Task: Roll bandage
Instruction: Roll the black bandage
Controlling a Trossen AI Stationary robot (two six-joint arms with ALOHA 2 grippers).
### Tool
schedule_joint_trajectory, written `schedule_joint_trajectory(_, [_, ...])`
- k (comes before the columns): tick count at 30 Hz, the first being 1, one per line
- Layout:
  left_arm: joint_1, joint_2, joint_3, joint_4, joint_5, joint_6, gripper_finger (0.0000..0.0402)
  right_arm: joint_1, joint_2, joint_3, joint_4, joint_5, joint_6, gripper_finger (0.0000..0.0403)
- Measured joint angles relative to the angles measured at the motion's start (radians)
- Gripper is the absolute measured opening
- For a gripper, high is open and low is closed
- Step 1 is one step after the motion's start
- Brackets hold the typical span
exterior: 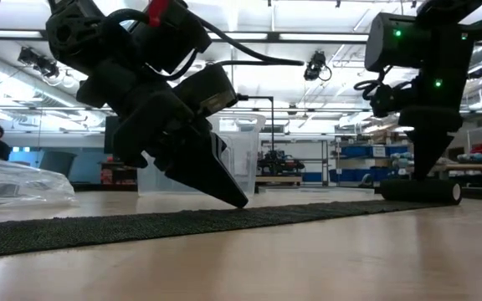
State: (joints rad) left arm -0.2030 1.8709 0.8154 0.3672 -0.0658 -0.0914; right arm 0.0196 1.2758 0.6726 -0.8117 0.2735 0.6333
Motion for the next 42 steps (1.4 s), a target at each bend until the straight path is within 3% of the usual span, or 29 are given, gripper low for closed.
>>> schedule_joint_trajectory(5, [0.000, 0.000, 0.000, 0.000, 0.000, -0.006, 0.0000, -0.001, 0.002, 0.009, -0.020, 0.037, 0.040, 0.0000])
schedule_joint_trajectory(15, [0.000, 0.000, 0.000, 0.000, 0.000, -0.014, 0.0000, 0.015, 0.024, 0.031, 0.034, -0.055, 0.000, 0.0000])
schedule_joint_trajectory(28, [0.000, 0.000, 0.000, 0.000, 0.000, -0.018, 0.0000, -0.007, 0.059, 0.095, -0.106, 0.046, 0.035, 0.0000])
schedule_joint_trajectory(38, [0.000, 0.000, 0.000, -0.001, -0.001, -0.018, 0.0000, 0.006, 0.110, 0.095, 0.040, -0.106, -0.030, 0.0000])
schedule_joint_trajectory(42, [0.000, 0.000, 0.000, -0.002, -0.001, -0.018, 0.0000, 0.027, 0.102, 0.125, 0.041, -0.092, -0.034, 0.0000])
